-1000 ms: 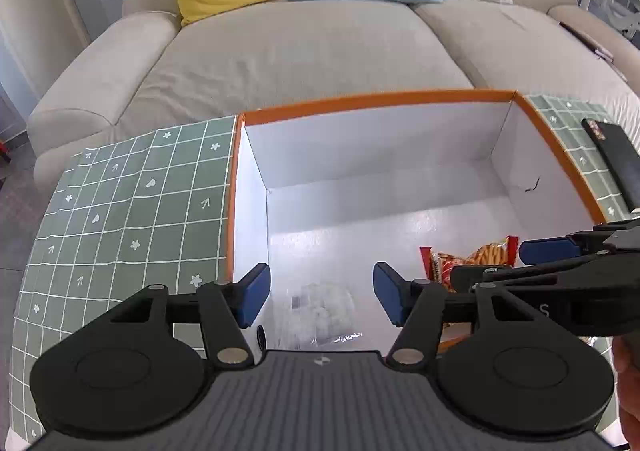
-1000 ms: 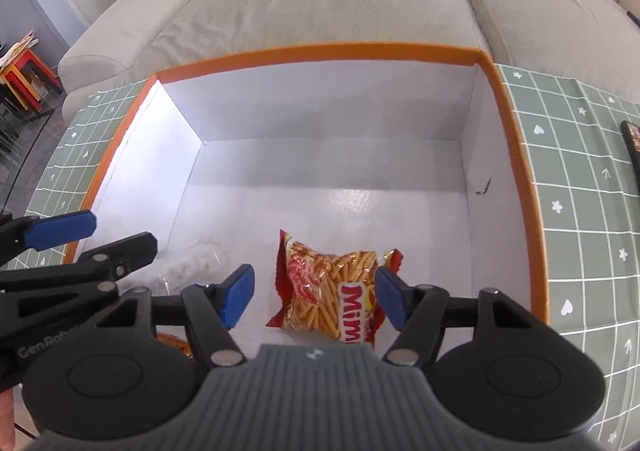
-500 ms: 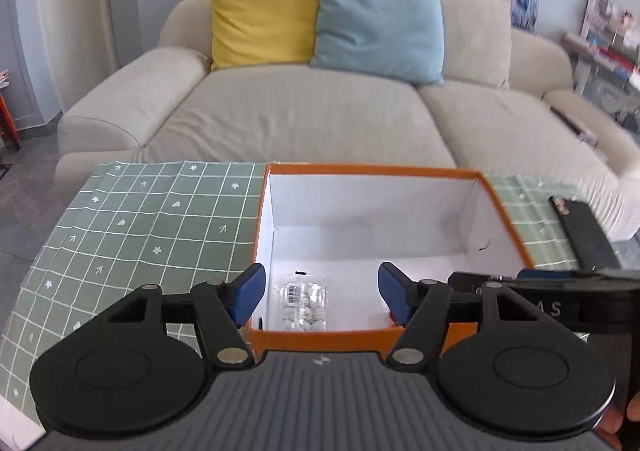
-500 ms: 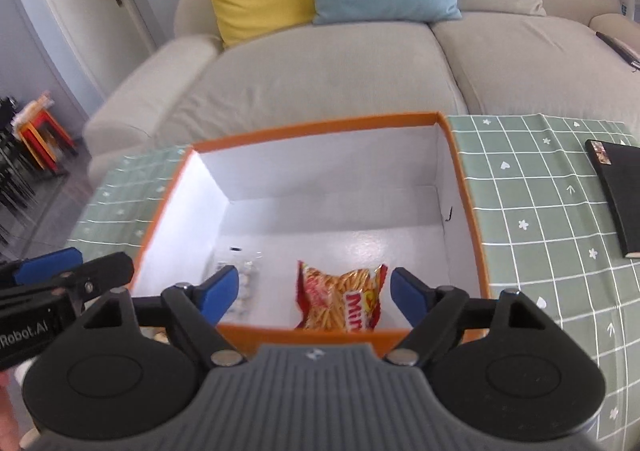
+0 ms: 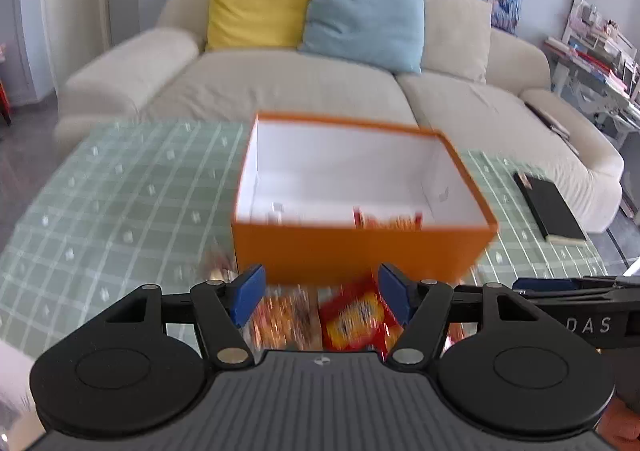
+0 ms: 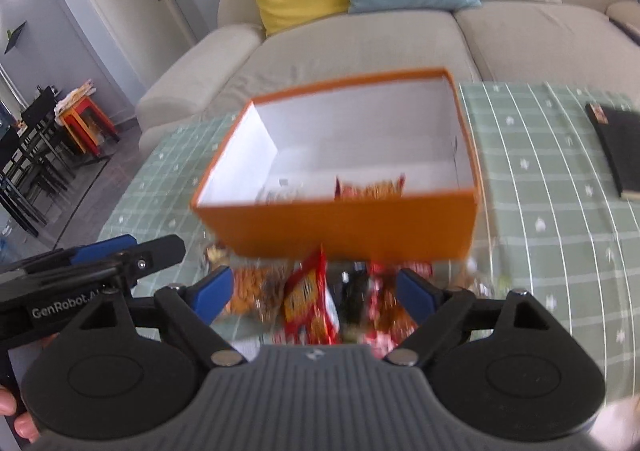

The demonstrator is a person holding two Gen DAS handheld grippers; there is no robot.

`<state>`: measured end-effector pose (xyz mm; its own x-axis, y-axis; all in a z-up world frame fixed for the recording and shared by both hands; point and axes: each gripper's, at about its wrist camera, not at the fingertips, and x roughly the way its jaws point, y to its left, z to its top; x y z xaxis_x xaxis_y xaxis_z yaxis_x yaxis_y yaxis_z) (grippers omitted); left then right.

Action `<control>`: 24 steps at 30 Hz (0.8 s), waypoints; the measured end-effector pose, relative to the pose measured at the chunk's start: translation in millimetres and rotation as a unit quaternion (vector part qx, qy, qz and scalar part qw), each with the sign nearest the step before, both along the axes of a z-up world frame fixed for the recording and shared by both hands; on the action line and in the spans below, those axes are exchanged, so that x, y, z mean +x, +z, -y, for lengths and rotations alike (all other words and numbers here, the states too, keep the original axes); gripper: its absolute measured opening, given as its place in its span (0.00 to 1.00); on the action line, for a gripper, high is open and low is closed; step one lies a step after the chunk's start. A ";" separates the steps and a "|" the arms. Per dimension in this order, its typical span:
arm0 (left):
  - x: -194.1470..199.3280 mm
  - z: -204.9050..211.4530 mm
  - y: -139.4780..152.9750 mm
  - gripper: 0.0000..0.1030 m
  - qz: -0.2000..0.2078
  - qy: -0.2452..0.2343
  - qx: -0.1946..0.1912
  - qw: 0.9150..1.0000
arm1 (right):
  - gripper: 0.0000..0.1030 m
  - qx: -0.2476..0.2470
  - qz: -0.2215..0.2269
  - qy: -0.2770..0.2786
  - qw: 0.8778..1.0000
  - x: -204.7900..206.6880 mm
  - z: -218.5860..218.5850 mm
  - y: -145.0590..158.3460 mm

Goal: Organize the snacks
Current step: 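Withdraw both tools from the box back toward the snack pile, then grasp the peanut pack with the left tool while the right tool grasps the red-labelled duck pack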

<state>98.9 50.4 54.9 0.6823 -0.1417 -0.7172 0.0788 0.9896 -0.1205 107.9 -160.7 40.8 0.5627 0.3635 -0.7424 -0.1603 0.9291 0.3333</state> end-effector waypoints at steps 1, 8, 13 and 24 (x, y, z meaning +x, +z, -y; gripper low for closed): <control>-3.5 -0.5 -3.7 0.74 -0.007 -0.001 -0.003 1.000 | 0.83 -0.004 -0.003 -0.001 1.000 -5.9 1.3 -3.7; -25.4 -5.3 -34.8 0.74 -0.038 -0.022 0.005 0.999 | 0.83 -0.016 -0.033 -0.014 0.999 -30.9 18.1 -38.8; -26.5 -20.0 -52.6 0.75 -0.048 -0.004 -0.011 0.999 | 0.83 -0.039 -0.017 -0.007 0.999 -39.8 20.7 -60.3; -13.5 -20.3 -80.0 0.80 -0.022 -0.047 0.053 0.997 | 0.79 -0.075 0.038 0.012 0.996 -33.0 8.0 -85.6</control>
